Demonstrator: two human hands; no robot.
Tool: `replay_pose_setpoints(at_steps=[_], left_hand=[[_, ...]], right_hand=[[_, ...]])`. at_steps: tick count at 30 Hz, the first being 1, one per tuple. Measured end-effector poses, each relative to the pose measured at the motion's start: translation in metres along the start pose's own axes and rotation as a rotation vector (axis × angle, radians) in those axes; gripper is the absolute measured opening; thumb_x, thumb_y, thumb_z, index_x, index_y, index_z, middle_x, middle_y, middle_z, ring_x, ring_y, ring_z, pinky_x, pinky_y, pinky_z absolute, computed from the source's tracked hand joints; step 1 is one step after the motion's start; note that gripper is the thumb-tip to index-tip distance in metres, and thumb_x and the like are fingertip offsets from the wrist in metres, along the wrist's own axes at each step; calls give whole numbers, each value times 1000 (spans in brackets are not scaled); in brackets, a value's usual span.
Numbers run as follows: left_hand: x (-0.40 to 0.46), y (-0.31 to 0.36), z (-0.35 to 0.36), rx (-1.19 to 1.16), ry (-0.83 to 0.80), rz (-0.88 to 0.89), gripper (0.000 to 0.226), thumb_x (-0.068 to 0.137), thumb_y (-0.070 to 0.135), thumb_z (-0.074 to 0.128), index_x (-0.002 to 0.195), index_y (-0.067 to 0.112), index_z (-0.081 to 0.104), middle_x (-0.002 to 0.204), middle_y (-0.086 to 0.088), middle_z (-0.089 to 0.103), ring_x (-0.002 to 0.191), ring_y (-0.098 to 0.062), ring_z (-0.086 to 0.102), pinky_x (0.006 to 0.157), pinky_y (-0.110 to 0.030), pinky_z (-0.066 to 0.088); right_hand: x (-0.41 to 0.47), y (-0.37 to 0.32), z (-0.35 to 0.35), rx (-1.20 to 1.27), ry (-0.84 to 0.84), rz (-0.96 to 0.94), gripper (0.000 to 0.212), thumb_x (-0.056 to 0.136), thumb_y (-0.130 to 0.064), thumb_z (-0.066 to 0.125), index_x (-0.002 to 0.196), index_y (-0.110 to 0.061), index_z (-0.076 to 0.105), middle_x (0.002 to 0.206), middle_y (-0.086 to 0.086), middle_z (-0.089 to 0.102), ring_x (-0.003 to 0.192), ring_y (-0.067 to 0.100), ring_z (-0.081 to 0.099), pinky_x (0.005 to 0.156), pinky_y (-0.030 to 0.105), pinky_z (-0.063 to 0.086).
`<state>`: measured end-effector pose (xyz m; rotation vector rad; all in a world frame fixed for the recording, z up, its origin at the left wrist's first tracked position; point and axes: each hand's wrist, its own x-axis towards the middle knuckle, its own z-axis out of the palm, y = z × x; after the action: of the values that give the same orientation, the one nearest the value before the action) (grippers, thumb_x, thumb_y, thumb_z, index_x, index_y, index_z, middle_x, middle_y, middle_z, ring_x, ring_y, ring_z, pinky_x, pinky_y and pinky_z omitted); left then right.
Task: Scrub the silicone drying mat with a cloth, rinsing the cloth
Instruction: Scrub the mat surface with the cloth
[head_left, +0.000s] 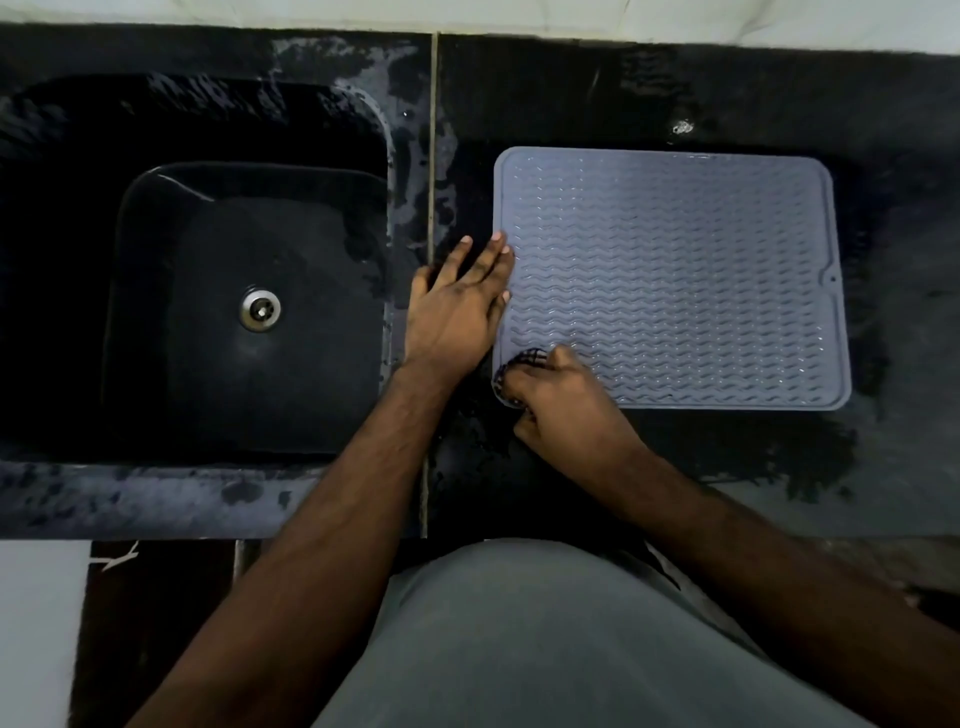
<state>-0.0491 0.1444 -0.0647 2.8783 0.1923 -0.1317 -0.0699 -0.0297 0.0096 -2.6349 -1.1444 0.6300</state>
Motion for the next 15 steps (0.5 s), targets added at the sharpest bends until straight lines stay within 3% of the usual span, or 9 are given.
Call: replay_pose_setpoints(at_steps=[7, 12, 15], left_hand=[[-1, 5, 3, 15, 16, -22, 52, 107, 40, 33, 158, 32, 29, 166, 15, 21, 155, -24, 19, 111, -46, 22], [0, 17, 5, 14, -8, -81, 52, 107, 37, 29, 158, 30, 29, 167, 14, 21, 155, -23, 14, 113, -49, 20], [1, 27, 7, 6, -17, -139, 52, 107, 28, 33, 159, 27, 28, 167, 12, 19, 156, -20, 12, 115, -51, 24]], right_hand=[[-15, 23, -3, -13, -62, -200, 19, 73, -6, 65, 90, -14, 62, 91, 0, 68, 97, 27, 49, 81, 39, 46], [-17, 54, -12, 55, -157, -172, 16, 79, -23, 62, 95, -27, 62, 95, 1, 59, 102, 21, 50, 83, 35, 46], [-22, 71, -18, 158, -158, -128, 21, 80, -23, 65, 98, -32, 69, 90, -4, 57, 101, 10, 48, 79, 24, 40]])
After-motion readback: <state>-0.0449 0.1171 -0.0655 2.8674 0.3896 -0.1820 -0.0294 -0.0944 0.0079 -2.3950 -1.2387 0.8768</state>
